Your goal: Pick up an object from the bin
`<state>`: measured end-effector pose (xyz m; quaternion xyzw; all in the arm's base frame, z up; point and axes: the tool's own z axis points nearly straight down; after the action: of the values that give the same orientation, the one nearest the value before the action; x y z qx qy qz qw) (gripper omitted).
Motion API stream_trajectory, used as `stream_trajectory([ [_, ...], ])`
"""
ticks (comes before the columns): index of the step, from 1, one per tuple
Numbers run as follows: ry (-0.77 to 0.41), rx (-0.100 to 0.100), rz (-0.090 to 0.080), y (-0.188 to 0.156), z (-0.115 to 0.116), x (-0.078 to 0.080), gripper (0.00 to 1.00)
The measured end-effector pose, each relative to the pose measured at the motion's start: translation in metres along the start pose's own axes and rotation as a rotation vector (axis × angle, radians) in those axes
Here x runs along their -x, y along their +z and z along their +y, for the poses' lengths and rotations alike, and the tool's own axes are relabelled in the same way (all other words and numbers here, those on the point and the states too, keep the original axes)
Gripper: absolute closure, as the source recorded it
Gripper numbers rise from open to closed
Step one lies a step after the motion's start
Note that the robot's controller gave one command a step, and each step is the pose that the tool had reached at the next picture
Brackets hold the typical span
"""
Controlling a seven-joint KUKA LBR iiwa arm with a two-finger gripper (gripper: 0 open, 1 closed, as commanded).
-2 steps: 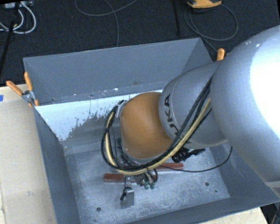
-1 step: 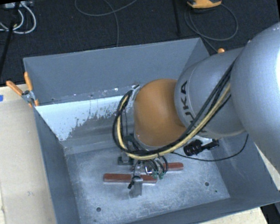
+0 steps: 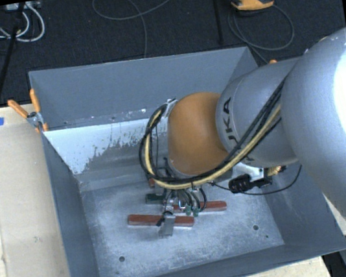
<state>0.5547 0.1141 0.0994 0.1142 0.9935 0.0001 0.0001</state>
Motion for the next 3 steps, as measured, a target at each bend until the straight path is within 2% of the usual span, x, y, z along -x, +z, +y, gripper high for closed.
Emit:
stream_trajectory([
  [1, 0.253, 0.001, -0.002, 0.0291, -0.0035, -0.0112, 0.00],
  [2, 0.255, 0.001, -0.001, 0.0289, -0.0033, -0.0107, 0.00],
  [3, 0.257, 0.004, -0.007, 0.0258, -0.0034, -0.0081, 1.00],
])
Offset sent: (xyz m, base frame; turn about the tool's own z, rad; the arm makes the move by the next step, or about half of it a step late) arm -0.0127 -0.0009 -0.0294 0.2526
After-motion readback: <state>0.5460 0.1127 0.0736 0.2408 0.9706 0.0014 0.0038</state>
